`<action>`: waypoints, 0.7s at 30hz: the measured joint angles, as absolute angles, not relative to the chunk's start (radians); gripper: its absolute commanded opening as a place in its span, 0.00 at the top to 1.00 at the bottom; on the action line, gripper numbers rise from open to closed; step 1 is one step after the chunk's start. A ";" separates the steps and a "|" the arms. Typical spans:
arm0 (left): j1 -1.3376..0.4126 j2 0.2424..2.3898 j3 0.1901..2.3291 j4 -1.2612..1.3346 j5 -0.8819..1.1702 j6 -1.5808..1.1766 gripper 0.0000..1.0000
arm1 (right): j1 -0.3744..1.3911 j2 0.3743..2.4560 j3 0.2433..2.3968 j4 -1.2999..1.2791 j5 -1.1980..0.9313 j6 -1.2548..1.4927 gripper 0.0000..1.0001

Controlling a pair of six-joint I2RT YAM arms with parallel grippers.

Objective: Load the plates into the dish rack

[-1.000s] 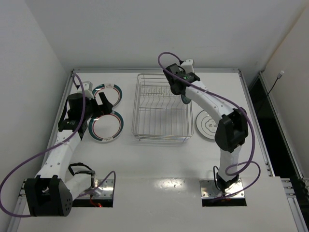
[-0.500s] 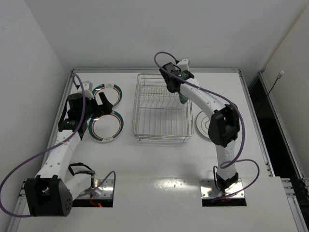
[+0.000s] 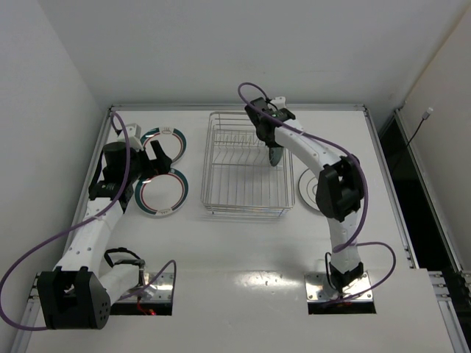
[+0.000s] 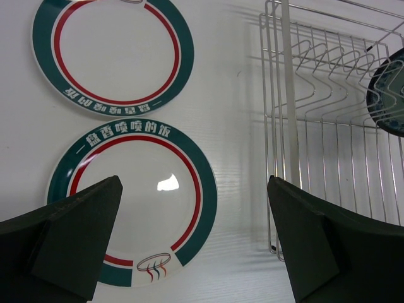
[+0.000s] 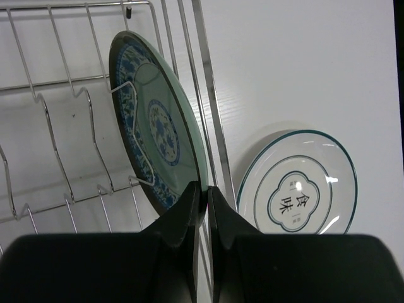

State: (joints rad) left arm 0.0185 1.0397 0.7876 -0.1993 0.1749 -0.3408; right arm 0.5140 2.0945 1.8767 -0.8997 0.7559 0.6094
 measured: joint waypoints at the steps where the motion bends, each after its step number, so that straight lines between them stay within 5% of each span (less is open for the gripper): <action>1: 0.019 1.040 0.788 -0.200 0.175 -0.341 0.00 | 0.513 2.094 1.874 -0.900 0.748 0.609 0.98; 11: 0.018 1.040 0.788 -0.202 0.172 -0.341 0.00 | 0.477 2.068 1.873 -0.913 0.545 0.570 0.85; 13: 0.019 1.043 0.788 -0.202 0.170 -0.341 0.00 | 0.452 2.031 1.871 -0.932 0.487 0.543 0.70; 16: 0.018 1.048 0.788 -0.208 0.168 -0.341 0.00 | 0.395 1.920 1.832 -0.937 0.397 0.496 0.62; 21: 0.019 1.053 0.788 -0.220 0.167 -0.342 0.00 | 0.249 1.671 1.720 -0.929 0.302 0.450 0.70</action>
